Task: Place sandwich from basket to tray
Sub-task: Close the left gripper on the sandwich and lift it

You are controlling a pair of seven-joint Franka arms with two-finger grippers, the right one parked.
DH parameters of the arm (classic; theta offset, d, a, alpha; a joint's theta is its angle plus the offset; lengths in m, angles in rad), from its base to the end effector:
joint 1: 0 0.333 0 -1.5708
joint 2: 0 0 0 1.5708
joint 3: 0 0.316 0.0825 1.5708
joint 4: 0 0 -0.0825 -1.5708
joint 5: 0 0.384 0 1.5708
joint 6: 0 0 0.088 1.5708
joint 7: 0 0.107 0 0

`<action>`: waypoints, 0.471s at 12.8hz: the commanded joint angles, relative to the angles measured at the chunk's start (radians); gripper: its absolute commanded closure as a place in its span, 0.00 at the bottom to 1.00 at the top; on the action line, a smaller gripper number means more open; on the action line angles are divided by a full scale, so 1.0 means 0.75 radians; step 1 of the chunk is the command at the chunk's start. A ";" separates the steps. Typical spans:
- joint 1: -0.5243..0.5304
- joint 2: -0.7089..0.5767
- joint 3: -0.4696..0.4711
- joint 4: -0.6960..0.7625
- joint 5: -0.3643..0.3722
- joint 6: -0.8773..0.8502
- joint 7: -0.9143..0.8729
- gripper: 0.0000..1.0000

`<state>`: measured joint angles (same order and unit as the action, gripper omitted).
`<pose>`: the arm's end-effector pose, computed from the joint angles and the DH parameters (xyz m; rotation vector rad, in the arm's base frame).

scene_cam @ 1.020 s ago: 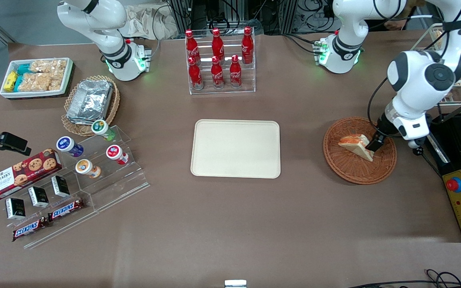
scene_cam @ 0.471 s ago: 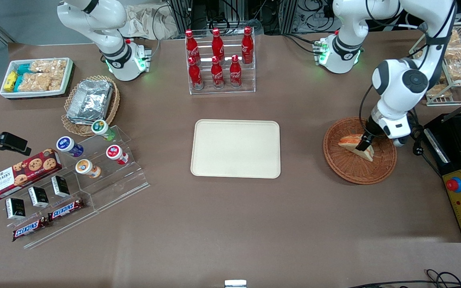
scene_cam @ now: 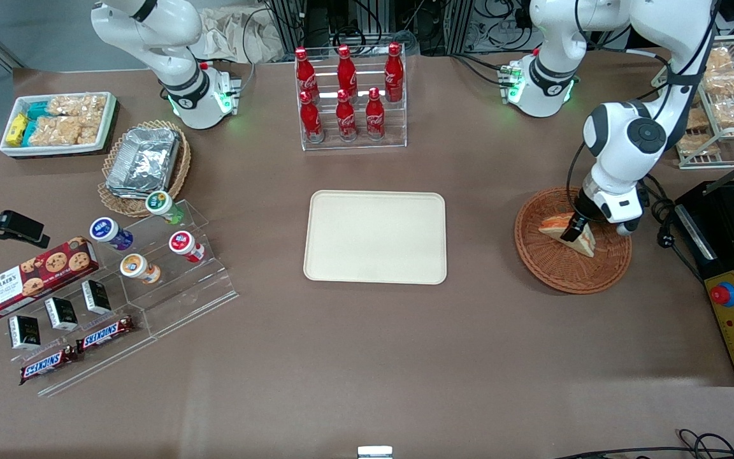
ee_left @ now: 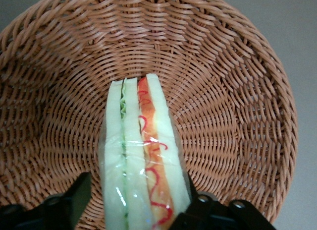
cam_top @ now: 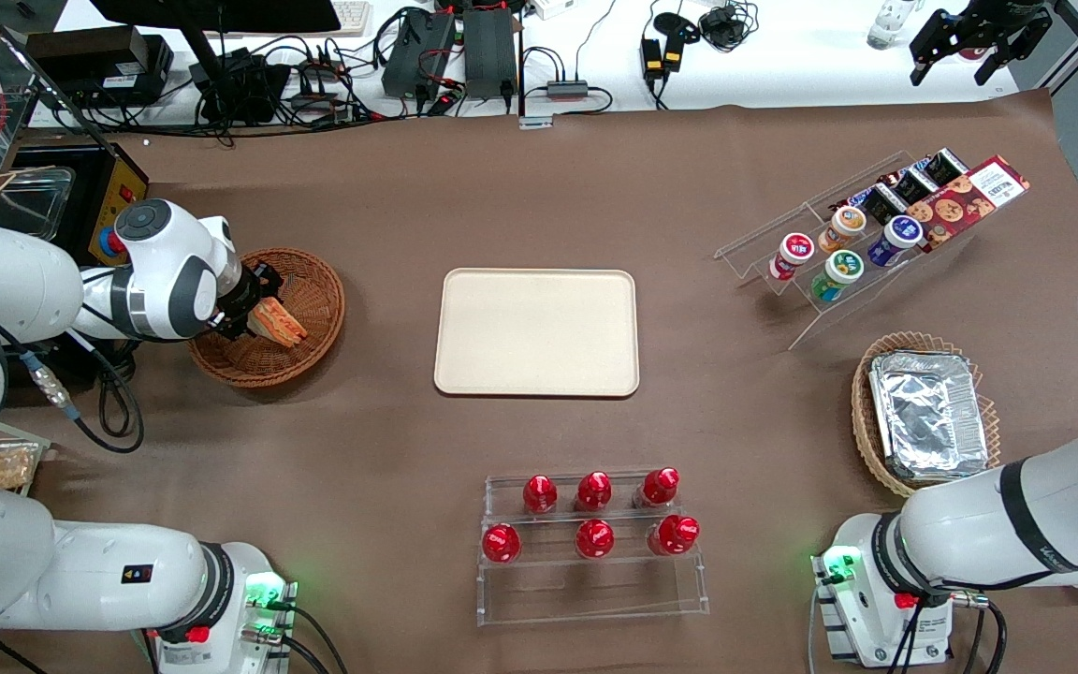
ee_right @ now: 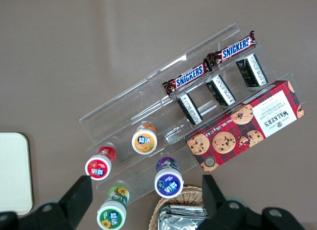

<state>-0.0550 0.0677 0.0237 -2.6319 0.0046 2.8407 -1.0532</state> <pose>0.4445 -0.0140 0.2373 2.6776 1.4932 0.1882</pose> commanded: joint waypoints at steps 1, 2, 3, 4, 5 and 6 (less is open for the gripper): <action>-0.008 -0.006 -0.003 -0.001 0.012 0.021 -0.105 1.00; -0.017 -0.006 -0.013 0.001 0.012 0.021 -0.121 1.00; -0.017 -0.006 -0.021 0.003 0.010 0.019 -0.124 1.00; -0.017 -0.013 -0.021 0.014 0.010 0.015 -0.128 1.00; -0.017 -0.027 -0.023 0.034 0.010 -0.008 -0.126 1.00; -0.019 -0.037 -0.032 0.061 0.018 -0.075 -0.113 1.00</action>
<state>-0.0614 0.0644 0.0090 -2.6146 0.0048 2.8360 -1.1164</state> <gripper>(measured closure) 0.670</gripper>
